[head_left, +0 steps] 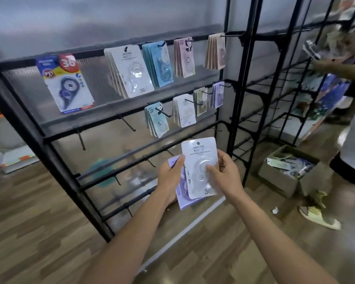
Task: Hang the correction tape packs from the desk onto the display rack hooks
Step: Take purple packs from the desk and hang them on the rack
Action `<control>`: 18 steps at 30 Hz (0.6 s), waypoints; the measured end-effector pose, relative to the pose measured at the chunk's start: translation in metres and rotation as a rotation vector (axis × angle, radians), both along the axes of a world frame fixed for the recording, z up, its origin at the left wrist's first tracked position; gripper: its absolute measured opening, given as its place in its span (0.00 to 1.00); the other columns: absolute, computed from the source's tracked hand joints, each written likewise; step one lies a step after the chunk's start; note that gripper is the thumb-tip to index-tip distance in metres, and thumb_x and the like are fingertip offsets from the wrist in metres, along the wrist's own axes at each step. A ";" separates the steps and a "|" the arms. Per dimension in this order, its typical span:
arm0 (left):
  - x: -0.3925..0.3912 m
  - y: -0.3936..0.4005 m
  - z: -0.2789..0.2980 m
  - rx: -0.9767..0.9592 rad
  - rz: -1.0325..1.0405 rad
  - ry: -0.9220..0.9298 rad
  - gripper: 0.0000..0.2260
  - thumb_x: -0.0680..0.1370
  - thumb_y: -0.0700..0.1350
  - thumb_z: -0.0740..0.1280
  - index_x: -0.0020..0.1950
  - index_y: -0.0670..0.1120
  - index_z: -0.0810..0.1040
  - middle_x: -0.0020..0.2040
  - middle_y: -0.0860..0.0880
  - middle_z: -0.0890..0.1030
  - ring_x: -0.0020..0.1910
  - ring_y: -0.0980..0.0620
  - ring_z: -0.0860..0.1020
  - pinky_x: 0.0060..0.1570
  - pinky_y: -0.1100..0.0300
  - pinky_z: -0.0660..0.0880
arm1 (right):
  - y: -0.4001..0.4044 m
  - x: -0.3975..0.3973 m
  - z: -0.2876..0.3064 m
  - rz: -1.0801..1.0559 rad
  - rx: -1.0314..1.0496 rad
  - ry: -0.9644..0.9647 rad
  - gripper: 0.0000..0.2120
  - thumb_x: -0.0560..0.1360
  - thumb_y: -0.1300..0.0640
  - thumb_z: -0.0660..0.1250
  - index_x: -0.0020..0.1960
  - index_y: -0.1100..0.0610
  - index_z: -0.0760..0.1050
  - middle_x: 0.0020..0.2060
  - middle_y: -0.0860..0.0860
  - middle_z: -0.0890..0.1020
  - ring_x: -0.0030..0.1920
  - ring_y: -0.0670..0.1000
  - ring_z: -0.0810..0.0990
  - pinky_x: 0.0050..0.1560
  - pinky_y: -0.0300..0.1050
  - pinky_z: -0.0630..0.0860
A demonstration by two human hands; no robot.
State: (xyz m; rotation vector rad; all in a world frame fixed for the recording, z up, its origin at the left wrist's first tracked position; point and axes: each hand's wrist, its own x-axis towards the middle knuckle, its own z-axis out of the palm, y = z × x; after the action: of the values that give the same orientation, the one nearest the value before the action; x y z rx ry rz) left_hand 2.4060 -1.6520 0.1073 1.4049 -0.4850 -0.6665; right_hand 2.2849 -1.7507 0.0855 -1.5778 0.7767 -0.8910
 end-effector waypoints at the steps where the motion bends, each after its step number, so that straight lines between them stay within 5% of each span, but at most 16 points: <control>1: 0.001 -0.014 -0.001 0.009 -0.001 0.000 0.09 0.80 0.43 0.64 0.43 0.42 0.78 0.34 0.54 0.82 0.31 0.60 0.78 0.30 0.69 0.72 | -0.014 0.001 0.000 -0.001 0.010 0.007 0.20 0.71 0.60 0.69 0.61 0.47 0.72 0.51 0.46 0.82 0.51 0.48 0.81 0.52 0.48 0.78; 5: 0.014 -0.067 -0.007 0.039 -0.027 -0.065 0.17 0.81 0.44 0.64 0.32 0.45 0.74 0.27 0.57 0.77 0.27 0.62 0.73 0.28 0.71 0.69 | -0.070 0.013 0.000 0.022 0.039 0.027 0.17 0.70 0.60 0.72 0.50 0.42 0.70 0.49 0.42 0.80 0.49 0.43 0.80 0.45 0.40 0.77; 9: 0.043 -0.124 -0.013 0.051 -0.009 -0.114 0.12 0.80 0.46 0.64 0.38 0.48 0.81 0.36 0.52 0.81 0.35 0.57 0.76 0.37 0.63 0.71 | -0.125 0.042 0.003 0.048 0.092 0.023 0.18 0.70 0.61 0.71 0.50 0.44 0.68 0.51 0.46 0.80 0.50 0.46 0.81 0.49 0.47 0.79; 13: 0.073 -0.188 -0.012 0.042 -0.008 -0.207 0.15 0.80 0.43 0.64 0.35 0.53 0.82 0.38 0.52 0.81 0.39 0.54 0.74 0.42 0.57 0.70 | -0.183 0.077 0.008 0.012 0.154 -0.032 0.08 0.73 0.51 0.70 0.49 0.46 0.72 0.47 0.45 0.82 0.46 0.45 0.82 0.46 0.45 0.79; 18: 0.103 -0.249 -0.012 0.024 0.004 -0.188 0.10 0.80 0.44 0.64 0.43 0.44 0.83 0.40 0.49 0.82 0.38 0.56 0.74 0.40 0.61 0.69 | -0.253 0.120 0.014 -0.072 0.127 0.044 0.08 0.76 0.51 0.65 0.40 0.52 0.76 0.37 0.47 0.81 0.41 0.50 0.80 0.46 0.49 0.77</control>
State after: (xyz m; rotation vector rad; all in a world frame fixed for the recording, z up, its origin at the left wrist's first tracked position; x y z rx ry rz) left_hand 2.5095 -1.9014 0.0957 1.4984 -0.6233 -0.5411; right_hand 2.4049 -2.0033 0.0994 -1.4694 0.9090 -0.8445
